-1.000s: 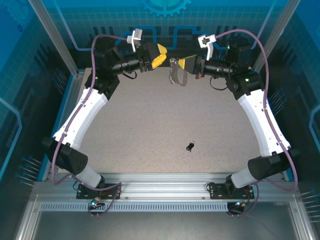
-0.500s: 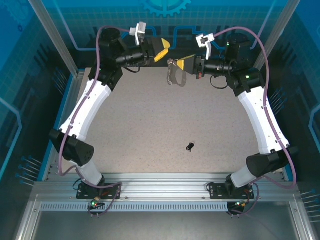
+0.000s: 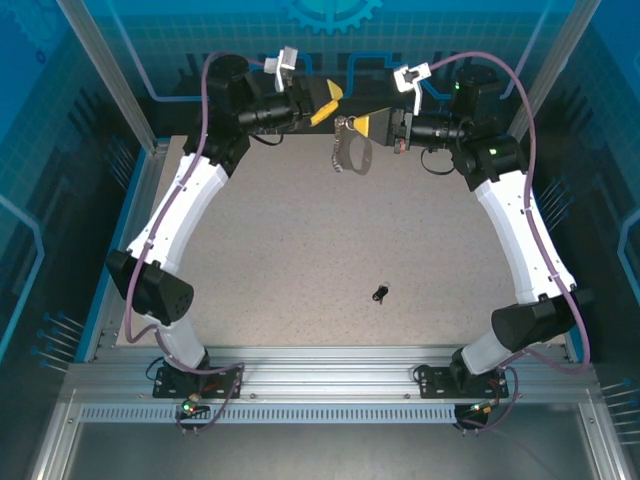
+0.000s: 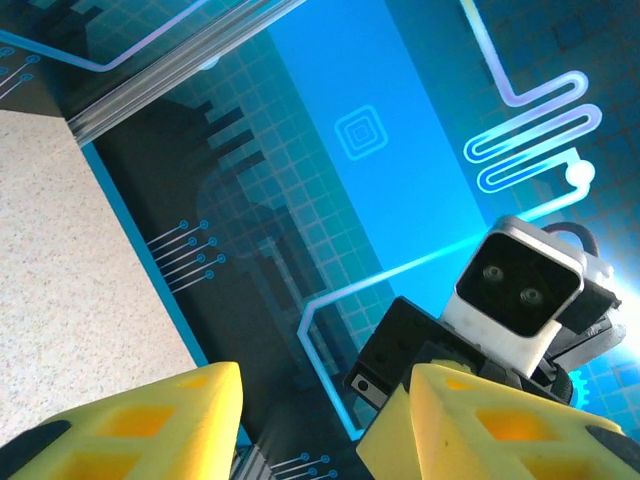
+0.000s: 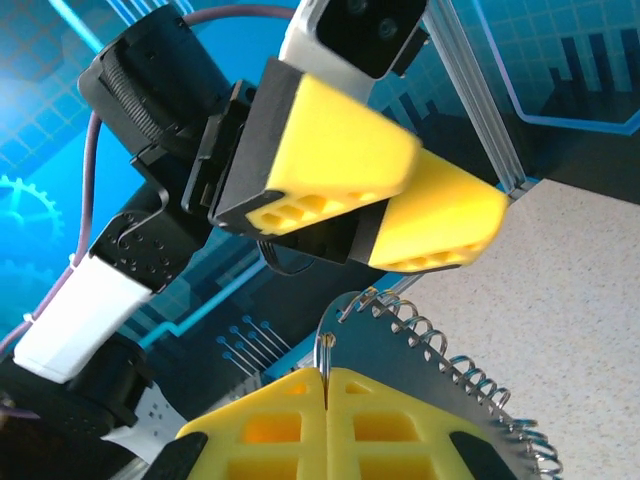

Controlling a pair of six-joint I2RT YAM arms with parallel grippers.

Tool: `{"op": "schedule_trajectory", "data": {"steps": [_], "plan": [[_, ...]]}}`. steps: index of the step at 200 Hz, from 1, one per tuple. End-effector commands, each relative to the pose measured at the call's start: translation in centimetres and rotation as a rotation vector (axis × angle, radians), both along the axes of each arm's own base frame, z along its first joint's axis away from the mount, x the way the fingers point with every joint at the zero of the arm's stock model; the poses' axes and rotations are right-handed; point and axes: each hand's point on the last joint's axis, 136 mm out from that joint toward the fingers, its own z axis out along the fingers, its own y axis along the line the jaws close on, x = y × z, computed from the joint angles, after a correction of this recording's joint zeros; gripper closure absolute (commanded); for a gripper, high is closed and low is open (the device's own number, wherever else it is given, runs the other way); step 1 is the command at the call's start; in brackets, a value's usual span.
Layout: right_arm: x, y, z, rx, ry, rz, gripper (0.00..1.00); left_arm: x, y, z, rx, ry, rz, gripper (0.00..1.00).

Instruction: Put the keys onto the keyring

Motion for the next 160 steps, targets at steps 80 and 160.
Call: {"op": "schedule_trajectory", "data": {"steps": [80,160], "plan": [[3.0,-0.7,-2.5,0.153,0.485,-0.027,1.0,-5.5,3.3,2.7,0.07,-0.072,0.064,0.55],[5.2,-0.5,-4.3,0.256,0.69,-0.088,1.0,-7.1,-0.4,-0.1,0.037,0.009,-0.019,0.58]]}}
